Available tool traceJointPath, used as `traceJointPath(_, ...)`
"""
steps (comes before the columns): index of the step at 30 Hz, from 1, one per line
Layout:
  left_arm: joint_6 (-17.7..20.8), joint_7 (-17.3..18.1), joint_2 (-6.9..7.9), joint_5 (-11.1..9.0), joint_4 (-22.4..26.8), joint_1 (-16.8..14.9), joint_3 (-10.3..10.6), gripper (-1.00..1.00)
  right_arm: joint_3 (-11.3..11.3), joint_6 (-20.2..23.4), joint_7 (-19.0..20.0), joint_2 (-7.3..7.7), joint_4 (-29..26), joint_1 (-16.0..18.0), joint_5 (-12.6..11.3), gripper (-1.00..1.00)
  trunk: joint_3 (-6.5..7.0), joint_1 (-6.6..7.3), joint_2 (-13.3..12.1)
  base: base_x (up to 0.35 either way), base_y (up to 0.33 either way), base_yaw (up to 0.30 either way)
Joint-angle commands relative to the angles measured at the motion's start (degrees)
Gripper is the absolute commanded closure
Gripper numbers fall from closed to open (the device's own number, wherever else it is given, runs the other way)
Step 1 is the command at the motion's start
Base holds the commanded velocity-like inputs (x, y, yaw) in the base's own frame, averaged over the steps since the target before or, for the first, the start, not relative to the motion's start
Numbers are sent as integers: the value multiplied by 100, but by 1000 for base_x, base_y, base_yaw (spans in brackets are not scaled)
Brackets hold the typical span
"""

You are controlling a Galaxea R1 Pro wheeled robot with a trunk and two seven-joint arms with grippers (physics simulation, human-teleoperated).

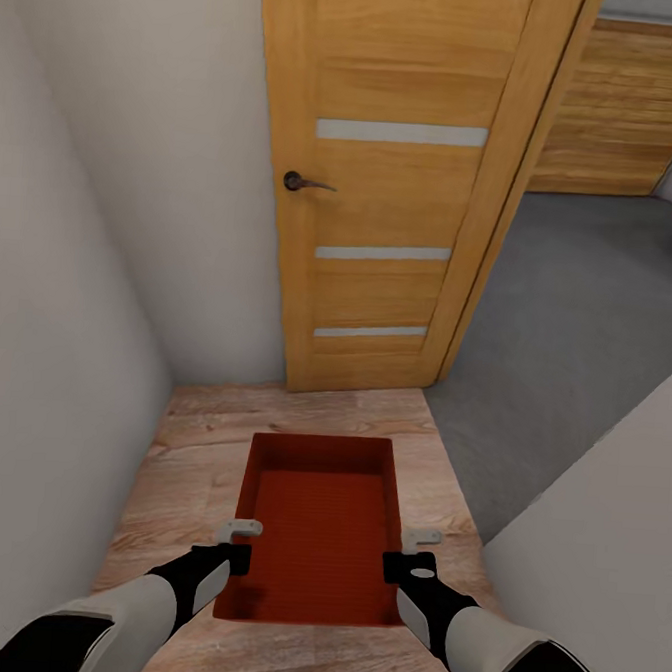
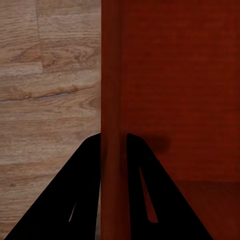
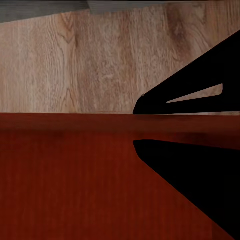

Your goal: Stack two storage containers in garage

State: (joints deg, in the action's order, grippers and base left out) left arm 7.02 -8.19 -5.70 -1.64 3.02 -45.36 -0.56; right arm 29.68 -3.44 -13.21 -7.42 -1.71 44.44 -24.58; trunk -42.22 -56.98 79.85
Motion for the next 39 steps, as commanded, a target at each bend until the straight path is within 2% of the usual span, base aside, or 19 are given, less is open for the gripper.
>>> traceJointPath(1,-122,-52,139,60,32,0,108,100,-17,-25,-15,-1,118,3,-126,100,-4,0,2,0,0,-165)
traceJointPath(10,-106,-45,131,65,39,0,108,100,-16,-25,-12,2,118,3,-126,100,-4,0,2,130,88,-135)
traceJointPath(19,-104,-48,130,94,34,0,116,100,-15,-25,-6,1,118,3,-126,100,-4,0,2,248,191,-14)
traceJointPath(25,-112,-51,130,102,32,0,117,100,-19,-25,-8,3,117,3,-126,100,-4,0,2,128,35,-20)
traceJointPath(39,-113,-51,130,104,32,0,117,100,-17,-19,-6,0,118,3,-126,100,-4,0,2,5,1,-224)
